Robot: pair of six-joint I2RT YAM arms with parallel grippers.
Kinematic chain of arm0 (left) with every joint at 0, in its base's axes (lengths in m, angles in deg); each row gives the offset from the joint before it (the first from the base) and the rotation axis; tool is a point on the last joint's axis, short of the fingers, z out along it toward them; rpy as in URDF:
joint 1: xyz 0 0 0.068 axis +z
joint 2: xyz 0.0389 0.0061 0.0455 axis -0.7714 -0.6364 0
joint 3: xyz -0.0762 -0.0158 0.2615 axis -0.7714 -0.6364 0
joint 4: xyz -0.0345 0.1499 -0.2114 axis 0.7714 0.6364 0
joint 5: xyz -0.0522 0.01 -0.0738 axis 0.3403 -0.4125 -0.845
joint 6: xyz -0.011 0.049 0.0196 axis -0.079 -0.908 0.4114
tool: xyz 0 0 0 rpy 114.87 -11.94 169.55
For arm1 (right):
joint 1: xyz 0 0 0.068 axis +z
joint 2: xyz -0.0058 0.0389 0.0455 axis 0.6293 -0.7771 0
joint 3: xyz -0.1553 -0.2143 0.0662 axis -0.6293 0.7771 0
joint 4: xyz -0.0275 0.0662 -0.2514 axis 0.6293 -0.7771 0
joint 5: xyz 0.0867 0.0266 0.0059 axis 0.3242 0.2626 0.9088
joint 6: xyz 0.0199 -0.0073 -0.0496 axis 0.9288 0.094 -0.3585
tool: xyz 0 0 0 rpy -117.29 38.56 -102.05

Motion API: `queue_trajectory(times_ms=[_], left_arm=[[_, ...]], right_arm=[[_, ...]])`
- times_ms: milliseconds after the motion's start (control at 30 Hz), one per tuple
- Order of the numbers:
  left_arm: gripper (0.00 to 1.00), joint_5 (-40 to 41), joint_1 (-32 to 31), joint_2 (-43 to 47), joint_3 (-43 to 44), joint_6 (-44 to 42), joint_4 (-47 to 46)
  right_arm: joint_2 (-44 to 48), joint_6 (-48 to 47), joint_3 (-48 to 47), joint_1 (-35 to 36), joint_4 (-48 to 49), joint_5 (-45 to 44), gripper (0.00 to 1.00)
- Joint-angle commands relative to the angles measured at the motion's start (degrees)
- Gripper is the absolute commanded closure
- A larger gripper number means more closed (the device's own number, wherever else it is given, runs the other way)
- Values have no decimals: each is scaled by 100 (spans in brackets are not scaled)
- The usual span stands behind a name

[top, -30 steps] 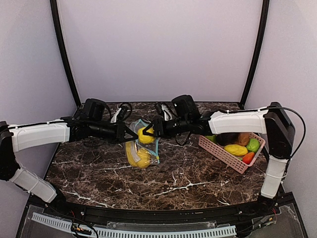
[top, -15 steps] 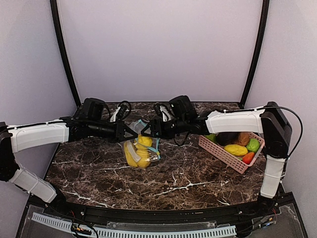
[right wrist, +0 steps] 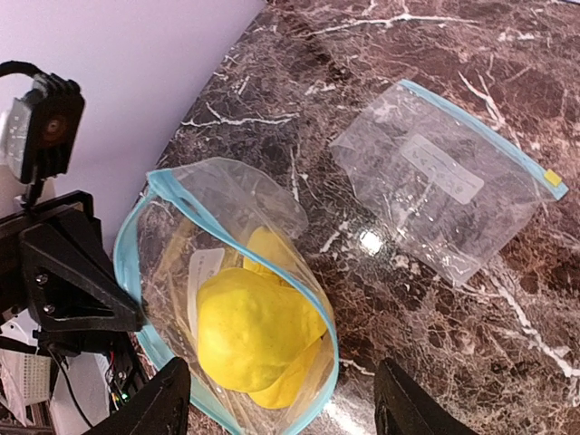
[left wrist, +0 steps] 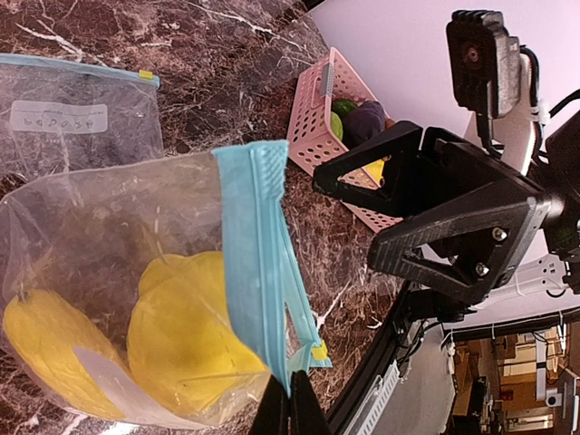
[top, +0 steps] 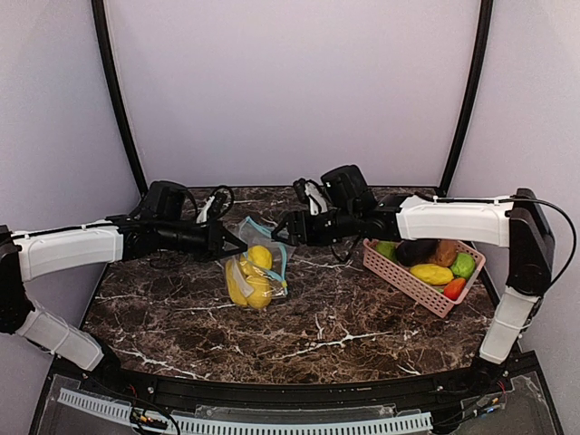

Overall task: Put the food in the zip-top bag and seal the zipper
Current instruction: Place the fake fruit in the zipper food storage bag, then adjust the zipper food storage bag at the center of the board.

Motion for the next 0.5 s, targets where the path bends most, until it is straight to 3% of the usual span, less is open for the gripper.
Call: queue_trajectory(times_ms=[0,267,333,400,467], left_arm=[[99,-3,24,199,-122,39,-63],[99,52,24,304,-147,13,-63],[99,66,36,309,-167,11,-51],[99,99,63,315,-153,-9,11],[99,184,125,330,-103,-51,180]], right_arm=[[-255,-110,-40,68,-332,-116,36],[-788,-106,-353,128,-312,124,54],[-869,-106,-462,137,-330,181,68],[-835,-89,-523,144,-352,237,91],[-703,-56,-555,158,-427,298,100]])
